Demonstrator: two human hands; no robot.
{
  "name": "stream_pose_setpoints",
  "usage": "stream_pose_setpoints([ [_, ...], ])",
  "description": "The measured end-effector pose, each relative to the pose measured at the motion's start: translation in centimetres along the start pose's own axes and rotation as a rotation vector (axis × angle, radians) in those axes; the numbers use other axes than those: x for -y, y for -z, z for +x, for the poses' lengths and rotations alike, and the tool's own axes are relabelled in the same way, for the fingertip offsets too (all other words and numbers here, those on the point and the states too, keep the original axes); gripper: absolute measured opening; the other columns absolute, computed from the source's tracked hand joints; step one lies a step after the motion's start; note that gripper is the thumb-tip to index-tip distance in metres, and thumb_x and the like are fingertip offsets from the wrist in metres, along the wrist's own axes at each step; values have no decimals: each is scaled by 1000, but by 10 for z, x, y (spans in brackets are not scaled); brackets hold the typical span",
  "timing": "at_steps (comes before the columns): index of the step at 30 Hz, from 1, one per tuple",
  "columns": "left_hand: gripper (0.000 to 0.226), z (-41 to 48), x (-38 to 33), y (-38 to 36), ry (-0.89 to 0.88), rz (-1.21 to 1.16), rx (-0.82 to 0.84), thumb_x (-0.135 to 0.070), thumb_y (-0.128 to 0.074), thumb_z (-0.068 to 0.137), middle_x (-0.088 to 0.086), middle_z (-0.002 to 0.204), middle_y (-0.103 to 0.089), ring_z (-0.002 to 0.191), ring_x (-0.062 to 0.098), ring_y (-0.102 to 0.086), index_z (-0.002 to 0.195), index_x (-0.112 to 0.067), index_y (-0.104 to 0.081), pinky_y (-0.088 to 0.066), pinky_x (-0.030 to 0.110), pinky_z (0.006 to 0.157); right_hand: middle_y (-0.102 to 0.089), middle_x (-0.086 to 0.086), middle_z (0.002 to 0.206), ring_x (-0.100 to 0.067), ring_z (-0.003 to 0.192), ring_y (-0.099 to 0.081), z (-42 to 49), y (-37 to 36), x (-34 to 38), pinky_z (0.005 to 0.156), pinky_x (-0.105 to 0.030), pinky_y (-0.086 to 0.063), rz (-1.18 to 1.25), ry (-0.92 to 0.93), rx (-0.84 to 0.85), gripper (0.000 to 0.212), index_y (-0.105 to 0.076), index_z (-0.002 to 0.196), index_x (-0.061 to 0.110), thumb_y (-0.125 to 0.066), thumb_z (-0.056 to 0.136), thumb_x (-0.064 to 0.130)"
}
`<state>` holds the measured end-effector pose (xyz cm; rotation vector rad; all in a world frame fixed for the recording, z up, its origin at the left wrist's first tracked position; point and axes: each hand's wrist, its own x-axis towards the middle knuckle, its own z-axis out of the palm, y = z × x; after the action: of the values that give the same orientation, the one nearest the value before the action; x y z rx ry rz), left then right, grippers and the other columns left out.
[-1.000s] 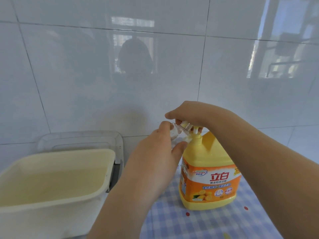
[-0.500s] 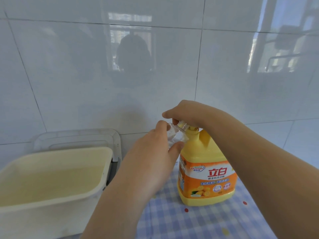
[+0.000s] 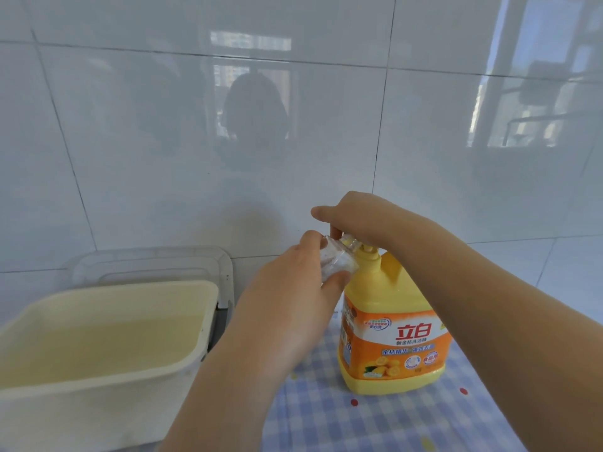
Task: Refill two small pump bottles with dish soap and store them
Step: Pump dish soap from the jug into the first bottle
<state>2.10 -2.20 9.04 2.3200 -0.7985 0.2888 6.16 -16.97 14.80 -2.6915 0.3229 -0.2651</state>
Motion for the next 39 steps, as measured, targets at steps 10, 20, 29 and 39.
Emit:
stream_pose_setpoints([
  [10, 46, 1, 2, 0, -25, -10, -63, -51, -48, 94, -15, 132, -52, 110, 11, -56, 135, -36, -35, -45, 25, 82, -71, -6, 82, -23, 69, -65, 2, 8, 3, 64, -31, -48, -66, 51, -138, 42, -69, 73, 12, -46, 91, 42],
  [20, 43, 0, 0, -1, -4, -78, -43, -52, -49, 93, -13, 127, -54, 91, 16, -65, 130, -35, -37, -58, 38, 72, -68, -11, 89, -25, 54, -60, -2, 10, 6, 53, -27, -49, 57, -49, 76, 37, -61, 77, 7, -52, 92, 40],
  [29, 38, 0, -1, -2, 1, -64, -34, -52, -49, 93, -14, 121, -56, 77, 14, -65, 126, -35, -38, -57, 36, 71, -69, -12, 94, -27, 63, -62, -3, 8, 4, 56, -28, -49, 59, -51, 68, 40, -62, 78, 8, -52, 92, 44],
  [39, 36, 2, 3, -3, 2, -8, 6, -51, -48, 93, -15, 114, -60, 81, 9, -63, 123, -34, -40, -54, 29, 73, -56, 6, 75, -10, 61, -50, 0, 0, -2, 51, -24, -33, 59, -20, 53, 34, -62, 74, 17, -54, 92, 44],
])
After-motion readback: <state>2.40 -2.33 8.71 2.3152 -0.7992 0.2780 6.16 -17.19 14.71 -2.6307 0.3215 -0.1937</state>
